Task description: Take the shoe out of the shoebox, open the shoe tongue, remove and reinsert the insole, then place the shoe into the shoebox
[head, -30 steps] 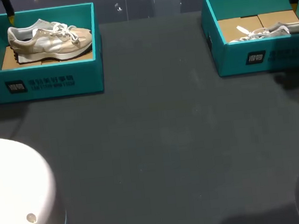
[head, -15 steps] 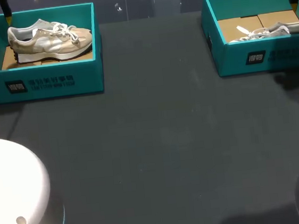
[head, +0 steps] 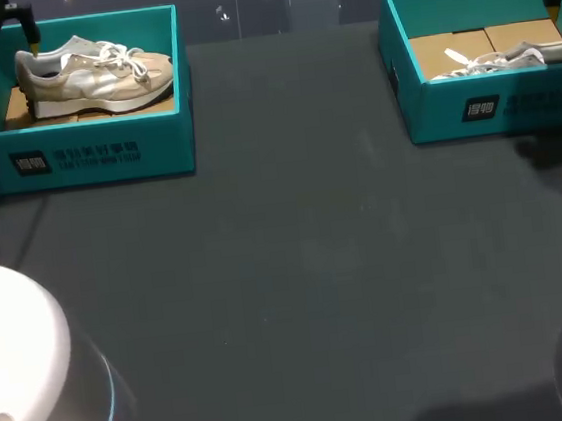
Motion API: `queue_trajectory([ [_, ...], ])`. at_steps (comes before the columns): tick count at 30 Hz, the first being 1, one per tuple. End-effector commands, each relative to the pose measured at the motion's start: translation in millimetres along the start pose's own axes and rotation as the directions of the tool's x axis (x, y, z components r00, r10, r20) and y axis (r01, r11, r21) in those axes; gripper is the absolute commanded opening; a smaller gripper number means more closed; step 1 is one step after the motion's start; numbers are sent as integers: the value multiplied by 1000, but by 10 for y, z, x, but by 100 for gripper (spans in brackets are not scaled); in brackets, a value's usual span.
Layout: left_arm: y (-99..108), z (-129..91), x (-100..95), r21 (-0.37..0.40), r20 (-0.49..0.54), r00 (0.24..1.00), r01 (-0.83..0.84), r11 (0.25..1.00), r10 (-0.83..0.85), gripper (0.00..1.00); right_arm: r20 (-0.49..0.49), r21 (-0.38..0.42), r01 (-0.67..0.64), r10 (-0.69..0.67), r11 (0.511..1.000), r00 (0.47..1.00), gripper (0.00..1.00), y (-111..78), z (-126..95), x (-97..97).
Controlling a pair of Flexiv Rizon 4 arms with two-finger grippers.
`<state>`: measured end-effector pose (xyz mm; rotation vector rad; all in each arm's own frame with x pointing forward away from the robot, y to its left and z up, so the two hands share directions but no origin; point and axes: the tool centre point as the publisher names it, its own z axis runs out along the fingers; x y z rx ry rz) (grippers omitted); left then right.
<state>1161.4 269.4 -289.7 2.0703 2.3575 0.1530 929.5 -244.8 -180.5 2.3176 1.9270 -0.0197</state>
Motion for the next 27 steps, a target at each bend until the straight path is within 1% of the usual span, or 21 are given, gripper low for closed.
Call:
queue_trajectory([
  [1,108,126,-35,24,-12,1000,-4,1000,4,100,1,1,1,-1,1000,1000,100,2,-2,-1],
  [4,137,225,-58,38,-27,1000,-6,999,7,100,1,1,1,-1,1000,1000,100,2,-2,-1],
  [7,165,284,-65,46,-37,999,-8,999,10,95,1,1,1,-1,1000,1000,100,2,-2,-1],
  [8,174,300,-66,46,-45,999,-6,999,8,90,1,1,1,-1,1000,1000,100,2,-2,-1],
  [11,207,348,-59,54,-51,999,-2,999,5,91,1,1,1,-1,1000,1000,100,2,-2,-1],
  [13,218,383,-50,63,-58,998,-1,998,5,90,1,1,1,-1,1000,1000,100,2,-2,-1],
  [15,215,418,-39,70,-64,998,-2,998,7,86,1,1,1,-1,1000,1000,100,2,-2,-1],
  [16,213,438,-35,78,-68,998,-3,997,9,85,1,1,1,-1,1000,1000,100,2,-2,-1],
  [19,200,516,-38,87,-86,996,-4,996,11,89,1,1,1,-1,1000,1000,100,2,-2,-1],
  [21,189,558,-40,100,-92,996,-5,995,14,85,1,1,1,-1,1000,1000,100,2,-2,-1],
  [27,162,640,-56,121,-103,995,1,993,11,82,1,1,1,-1,1000,1000,100,2,-2,-1],
])
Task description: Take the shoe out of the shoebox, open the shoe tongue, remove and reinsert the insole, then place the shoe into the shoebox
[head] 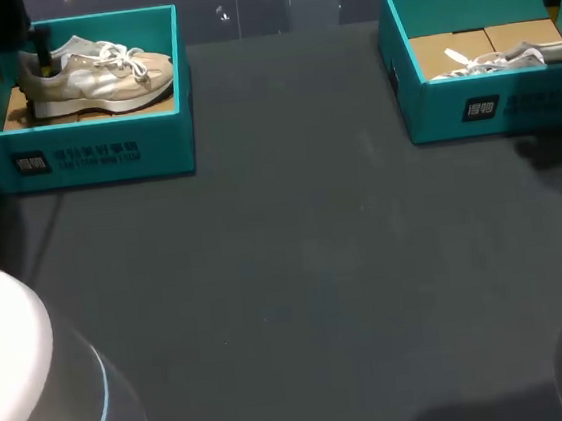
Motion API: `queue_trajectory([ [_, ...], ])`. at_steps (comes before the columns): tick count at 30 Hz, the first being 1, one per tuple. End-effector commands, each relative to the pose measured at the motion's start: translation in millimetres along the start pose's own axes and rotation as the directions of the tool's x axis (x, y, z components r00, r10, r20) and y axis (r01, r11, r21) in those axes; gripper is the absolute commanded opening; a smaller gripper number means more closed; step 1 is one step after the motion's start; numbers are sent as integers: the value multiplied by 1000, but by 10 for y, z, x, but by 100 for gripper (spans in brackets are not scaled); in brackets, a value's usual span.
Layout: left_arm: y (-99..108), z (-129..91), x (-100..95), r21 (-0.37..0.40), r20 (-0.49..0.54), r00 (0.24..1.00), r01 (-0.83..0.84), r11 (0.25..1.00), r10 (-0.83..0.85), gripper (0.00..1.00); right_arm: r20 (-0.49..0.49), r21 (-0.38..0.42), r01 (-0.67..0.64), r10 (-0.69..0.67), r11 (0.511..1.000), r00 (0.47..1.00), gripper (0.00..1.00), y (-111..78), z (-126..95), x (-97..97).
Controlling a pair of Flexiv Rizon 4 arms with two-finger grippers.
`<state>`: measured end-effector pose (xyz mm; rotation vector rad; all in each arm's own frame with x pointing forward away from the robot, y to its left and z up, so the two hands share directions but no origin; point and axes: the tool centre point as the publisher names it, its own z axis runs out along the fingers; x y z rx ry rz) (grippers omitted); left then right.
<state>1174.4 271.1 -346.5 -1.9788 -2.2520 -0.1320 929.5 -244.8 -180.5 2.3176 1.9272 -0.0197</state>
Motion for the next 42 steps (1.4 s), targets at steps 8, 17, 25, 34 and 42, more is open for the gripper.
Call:
queue_trajectory([
  [8,87,125,4,32,-7,1000,13,999,-13,76,1,1,1,-1,1000,1000,100,3,-1,-2],
  [17,2,225,37,32,-12,1000,-3,999,3,73,1,1,1,-1,1000,1000,100,3,-1,-2],
  [25,8,275,44,25,-22,1000,-1,1000,1,48,1,1,1,-1,1000,1000,100,3,-1,-2],
  [34,-4,255,80,15,-20,1000,-16,1000,17,0,1,1,1,-1,1000,1000,100,3,-1,-2],
  [42,-6,169,187,12,-6,1000,-19,1000,19,0,1,1,1,-1,1000,1000,100,3,-1,-2],
])
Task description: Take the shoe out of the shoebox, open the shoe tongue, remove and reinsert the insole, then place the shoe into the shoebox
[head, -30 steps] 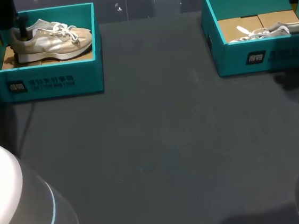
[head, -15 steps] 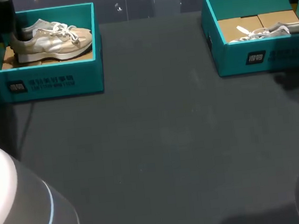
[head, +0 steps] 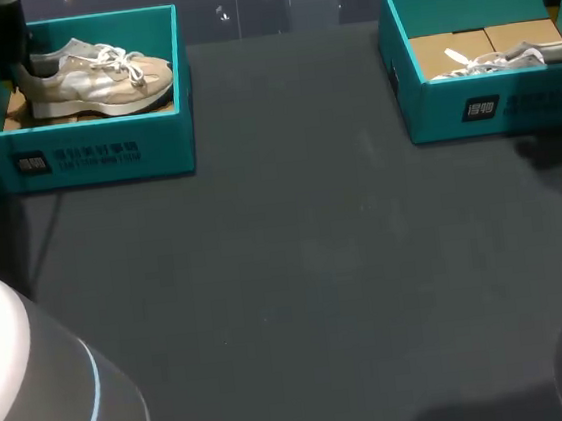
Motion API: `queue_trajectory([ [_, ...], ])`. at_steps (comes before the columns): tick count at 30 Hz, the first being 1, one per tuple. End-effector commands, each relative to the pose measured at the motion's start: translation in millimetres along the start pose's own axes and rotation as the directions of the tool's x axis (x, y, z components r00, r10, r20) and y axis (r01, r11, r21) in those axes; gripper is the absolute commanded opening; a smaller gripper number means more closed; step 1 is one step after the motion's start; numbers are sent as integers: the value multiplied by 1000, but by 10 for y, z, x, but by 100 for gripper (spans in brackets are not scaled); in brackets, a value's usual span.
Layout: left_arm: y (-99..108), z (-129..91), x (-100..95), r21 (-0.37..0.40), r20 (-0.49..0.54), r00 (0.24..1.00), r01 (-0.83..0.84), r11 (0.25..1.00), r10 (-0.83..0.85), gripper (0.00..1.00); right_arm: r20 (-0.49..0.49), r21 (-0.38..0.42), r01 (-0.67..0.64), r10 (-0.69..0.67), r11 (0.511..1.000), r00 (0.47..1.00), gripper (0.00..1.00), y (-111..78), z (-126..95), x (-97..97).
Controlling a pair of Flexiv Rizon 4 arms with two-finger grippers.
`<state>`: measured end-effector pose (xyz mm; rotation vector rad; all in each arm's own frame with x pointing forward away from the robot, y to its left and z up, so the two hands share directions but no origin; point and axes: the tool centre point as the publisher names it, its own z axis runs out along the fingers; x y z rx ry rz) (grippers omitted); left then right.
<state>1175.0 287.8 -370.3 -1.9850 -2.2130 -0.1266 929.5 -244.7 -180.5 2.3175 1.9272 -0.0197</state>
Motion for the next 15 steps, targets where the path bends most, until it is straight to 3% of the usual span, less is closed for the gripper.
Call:
queue_trajectory([
  [1,-47,-123,80,-4,17,1000,6,1000,-6,0,1,1,1,-1,1000,1000,100,3,-1,-2],
  [9,-129,-558,184,-17,76,997,28,999,-27,0,1,1,1,-1,1000,1000,100,3,-1,-2],
  [15,-256,-995,224,-83,72,997,41,996,-35,0,1,1,1,-1,1000,1000,100,3,-1,-2],
])
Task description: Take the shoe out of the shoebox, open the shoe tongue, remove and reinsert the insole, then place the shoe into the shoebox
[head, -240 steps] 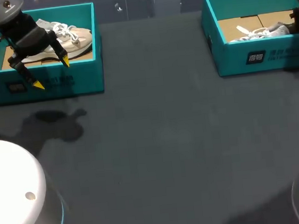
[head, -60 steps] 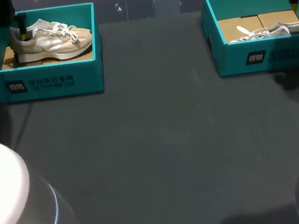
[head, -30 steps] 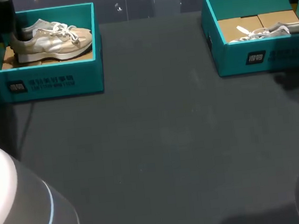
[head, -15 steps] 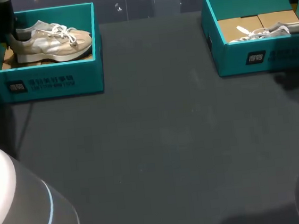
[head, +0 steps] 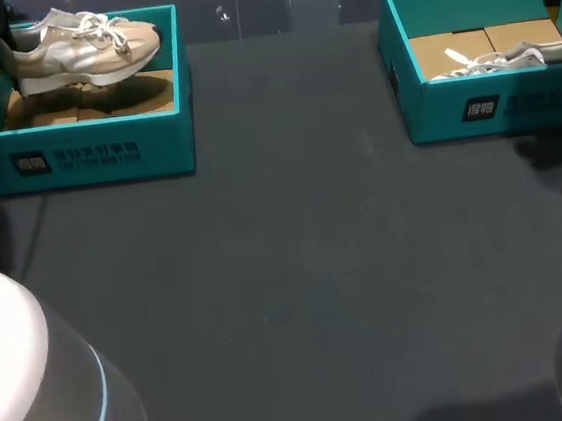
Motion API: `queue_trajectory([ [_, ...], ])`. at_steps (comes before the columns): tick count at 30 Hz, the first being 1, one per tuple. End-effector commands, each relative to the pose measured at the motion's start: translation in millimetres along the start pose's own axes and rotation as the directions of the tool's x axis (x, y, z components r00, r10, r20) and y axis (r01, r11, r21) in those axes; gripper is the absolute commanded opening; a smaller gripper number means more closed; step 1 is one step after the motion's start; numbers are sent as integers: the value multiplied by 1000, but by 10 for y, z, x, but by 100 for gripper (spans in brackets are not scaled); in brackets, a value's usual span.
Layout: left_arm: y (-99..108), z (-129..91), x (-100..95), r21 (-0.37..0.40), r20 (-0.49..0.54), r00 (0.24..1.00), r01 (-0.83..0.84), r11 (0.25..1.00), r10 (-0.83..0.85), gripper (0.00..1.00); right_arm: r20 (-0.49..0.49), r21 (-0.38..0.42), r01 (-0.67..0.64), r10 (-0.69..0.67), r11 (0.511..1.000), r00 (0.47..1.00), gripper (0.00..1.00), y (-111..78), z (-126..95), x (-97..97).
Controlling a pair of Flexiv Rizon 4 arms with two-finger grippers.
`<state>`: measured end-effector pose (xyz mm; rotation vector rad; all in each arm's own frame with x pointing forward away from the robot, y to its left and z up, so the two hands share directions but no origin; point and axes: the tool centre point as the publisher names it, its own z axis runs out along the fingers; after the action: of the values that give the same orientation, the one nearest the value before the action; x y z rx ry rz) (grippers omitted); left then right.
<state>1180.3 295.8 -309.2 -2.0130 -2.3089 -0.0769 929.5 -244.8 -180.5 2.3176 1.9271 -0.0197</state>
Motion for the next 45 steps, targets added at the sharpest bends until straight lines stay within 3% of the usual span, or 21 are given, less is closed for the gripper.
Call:
queue_trajectory([
  [1,-296,-493,9,-65,-35,999,9,998,-11,0,1,1,1,-1,1000,1000,100,2,-2,-1],
  [6,-437,-817,0,-134,-92,995,24,991,-36,0,1,1,1,-1,1000,1000,100,2,-2,-1],
  [10,-619,-1151,7,-141,-57,998,-24,990,16,0,1,1,1,-1,1000,1000,100,2,-2,-1],
  [27,-619,-1151,7,-141,-57,998,-24,990,16,0,1,1,1,-1,1000,1000,100,2,-2,-1],
  [29,-755,-1230,12,-138,-34,999,-14,990,9,0,1,1,1,-1,1000,1000,100,2,-2,-1],
  [35,-1313,-1738,-156,-255,-55,998,-10,967,-5,0,1,1,1,-1,1000,1000,100,2,-2,-1],
  [37,-1480,-1869,-212,-252,-54,998,-5,968,-9,0,1,1,1,-1,1000,1000,100,2,-2,-1],
  [45,-2093,-2109,-514,-283,-77,997,2,959,-25,0,1,1,1,-1,1000,1000,100,2,-2,-1],
])
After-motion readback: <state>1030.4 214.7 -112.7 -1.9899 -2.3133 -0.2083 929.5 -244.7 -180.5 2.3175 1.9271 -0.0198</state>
